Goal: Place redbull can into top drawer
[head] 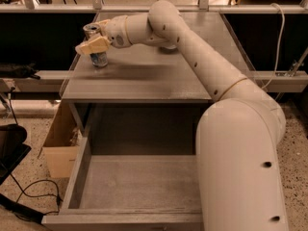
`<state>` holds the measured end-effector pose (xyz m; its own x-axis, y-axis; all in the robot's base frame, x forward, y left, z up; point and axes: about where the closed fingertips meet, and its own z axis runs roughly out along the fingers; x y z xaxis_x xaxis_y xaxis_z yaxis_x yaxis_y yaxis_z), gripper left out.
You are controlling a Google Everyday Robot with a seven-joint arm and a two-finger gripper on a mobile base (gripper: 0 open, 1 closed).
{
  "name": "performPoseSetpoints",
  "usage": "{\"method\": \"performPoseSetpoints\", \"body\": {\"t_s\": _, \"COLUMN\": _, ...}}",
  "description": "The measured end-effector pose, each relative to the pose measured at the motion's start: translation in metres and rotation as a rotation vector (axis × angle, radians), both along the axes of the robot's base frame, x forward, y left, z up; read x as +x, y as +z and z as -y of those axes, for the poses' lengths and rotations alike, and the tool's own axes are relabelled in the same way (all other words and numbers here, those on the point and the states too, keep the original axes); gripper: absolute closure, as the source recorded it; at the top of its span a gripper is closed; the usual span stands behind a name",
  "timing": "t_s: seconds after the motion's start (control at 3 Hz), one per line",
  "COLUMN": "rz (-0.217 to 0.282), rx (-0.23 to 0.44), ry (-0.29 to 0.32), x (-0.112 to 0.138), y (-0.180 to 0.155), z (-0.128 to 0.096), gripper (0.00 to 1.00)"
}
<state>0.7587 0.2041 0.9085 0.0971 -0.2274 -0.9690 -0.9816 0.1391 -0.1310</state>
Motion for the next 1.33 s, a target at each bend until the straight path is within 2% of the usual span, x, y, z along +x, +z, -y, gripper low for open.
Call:
{"method": "performPoseSetpoints", "body": {"t_s": 0.67, "rz": 0.000, "rx": 0.000, "ry": 0.000, "x": 0.0000, "y": 0.0000, "z": 0.0000, "gripper": 0.73}}
{"method": "performPoseSetpoints", "body": {"t_s": 1.0, "rz": 0.000, "rx": 0.000, "ry": 0.001, "x": -0.0004, "y": 0.0002, "z": -0.0006, "gripper": 1.00}}
{"method": "performPoseSetpoints", "body": {"t_s": 1.33, "rz": 0.000, "rx": 0.000, "ry": 0.001, "x": -0.0005, "y": 0.0003, "z": -0.0005, "gripper": 1.00}}
